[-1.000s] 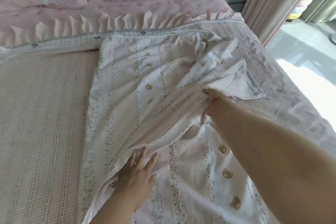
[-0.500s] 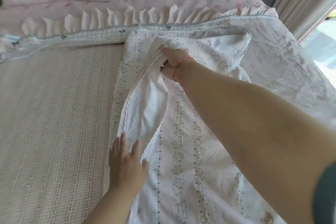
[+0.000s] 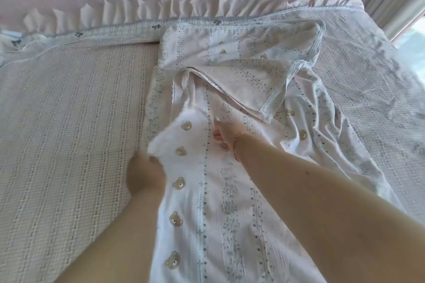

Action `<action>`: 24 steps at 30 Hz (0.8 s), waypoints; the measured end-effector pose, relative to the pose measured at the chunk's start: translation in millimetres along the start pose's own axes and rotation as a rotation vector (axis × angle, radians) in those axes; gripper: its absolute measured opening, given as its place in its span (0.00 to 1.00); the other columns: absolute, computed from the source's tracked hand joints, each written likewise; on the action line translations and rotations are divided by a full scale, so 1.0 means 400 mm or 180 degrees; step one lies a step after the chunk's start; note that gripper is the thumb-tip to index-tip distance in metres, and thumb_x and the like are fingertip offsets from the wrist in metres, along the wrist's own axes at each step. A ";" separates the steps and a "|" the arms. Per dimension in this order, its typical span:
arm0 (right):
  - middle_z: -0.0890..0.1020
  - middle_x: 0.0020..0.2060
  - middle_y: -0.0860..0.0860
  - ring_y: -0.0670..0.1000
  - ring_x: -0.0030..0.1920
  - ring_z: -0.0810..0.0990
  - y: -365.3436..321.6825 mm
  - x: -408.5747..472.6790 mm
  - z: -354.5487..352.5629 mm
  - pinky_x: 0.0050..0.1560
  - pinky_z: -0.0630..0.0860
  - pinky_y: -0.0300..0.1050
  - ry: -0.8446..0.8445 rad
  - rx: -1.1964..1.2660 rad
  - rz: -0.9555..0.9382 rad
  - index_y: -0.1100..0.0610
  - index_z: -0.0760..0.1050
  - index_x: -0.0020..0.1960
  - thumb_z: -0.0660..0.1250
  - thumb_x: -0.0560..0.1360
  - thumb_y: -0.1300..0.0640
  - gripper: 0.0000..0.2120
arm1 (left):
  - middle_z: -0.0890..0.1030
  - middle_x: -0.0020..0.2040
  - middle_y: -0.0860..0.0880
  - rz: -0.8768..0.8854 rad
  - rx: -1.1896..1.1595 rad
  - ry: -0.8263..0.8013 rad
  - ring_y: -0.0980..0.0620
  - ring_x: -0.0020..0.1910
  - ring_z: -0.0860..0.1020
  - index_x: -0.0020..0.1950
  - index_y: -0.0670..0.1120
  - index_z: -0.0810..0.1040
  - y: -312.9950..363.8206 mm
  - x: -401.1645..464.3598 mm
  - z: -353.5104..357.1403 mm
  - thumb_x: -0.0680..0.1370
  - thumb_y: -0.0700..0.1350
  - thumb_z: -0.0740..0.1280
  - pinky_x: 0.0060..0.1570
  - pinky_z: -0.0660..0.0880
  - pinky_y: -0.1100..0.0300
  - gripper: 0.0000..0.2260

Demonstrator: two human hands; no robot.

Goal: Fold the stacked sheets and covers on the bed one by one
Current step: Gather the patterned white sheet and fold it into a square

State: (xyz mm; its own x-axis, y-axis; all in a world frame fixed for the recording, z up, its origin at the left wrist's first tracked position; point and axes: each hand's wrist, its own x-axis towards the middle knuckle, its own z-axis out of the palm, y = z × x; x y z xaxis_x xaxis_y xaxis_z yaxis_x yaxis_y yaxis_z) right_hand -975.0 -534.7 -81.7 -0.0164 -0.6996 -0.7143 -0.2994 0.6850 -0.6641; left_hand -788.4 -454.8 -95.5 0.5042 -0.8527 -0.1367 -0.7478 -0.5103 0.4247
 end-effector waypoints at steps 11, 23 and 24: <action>0.79 0.44 0.53 0.52 0.43 0.77 0.124 -0.011 -0.051 0.49 0.76 0.47 0.0330 -0.0631 -0.0564 0.55 0.75 0.51 0.57 0.80 0.50 0.11 | 0.81 0.52 0.49 -0.0839 -0.1360 -0.1246 0.48 0.47 0.80 0.62 0.45 0.77 0.024 0.064 0.043 0.71 0.57 0.74 0.39 0.76 0.59 0.24; 0.55 0.76 0.46 0.47 0.76 0.49 0.251 -0.094 -0.156 0.74 0.41 0.44 0.0797 -0.3411 -0.2121 0.47 0.52 0.77 0.44 0.76 0.40 0.30 | 0.61 0.75 0.43 0.1117 0.0901 0.0260 0.42 0.73 0.59 0.76 0.46 0.60 0.014 0.011 0.038 0.79 0.54 0.57 0.69 0.58 0.44 0.26; 0.50 0.77 0.44 0.45 0.76 0.43 0.282 -0.099 -0.163 0.74 0.38 0.47 0.0495 -0.3824 -0.2229 0.45 0.47 0.77 0.40 0.75 0.38 0.32 | 0.56 0.78 0.45 0.1875 0.1140 -0.0054 0.45 0.76 0.55 0.78 0.49 0.55 0.015 -0.025 0.063 0.80 0.55 0.50 0.72 0.53 0.45 0.27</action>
State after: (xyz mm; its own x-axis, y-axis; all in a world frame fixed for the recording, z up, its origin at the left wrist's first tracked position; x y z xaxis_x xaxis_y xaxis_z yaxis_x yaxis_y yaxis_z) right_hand -1070.3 -443.0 -114.2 0.3939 -0.8891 -0.2331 -0.9121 -0.3467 -0.2189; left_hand -809.0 -452.3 -114.3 -0.0347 -0.9993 0.0109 -0.9932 0.0357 0.1109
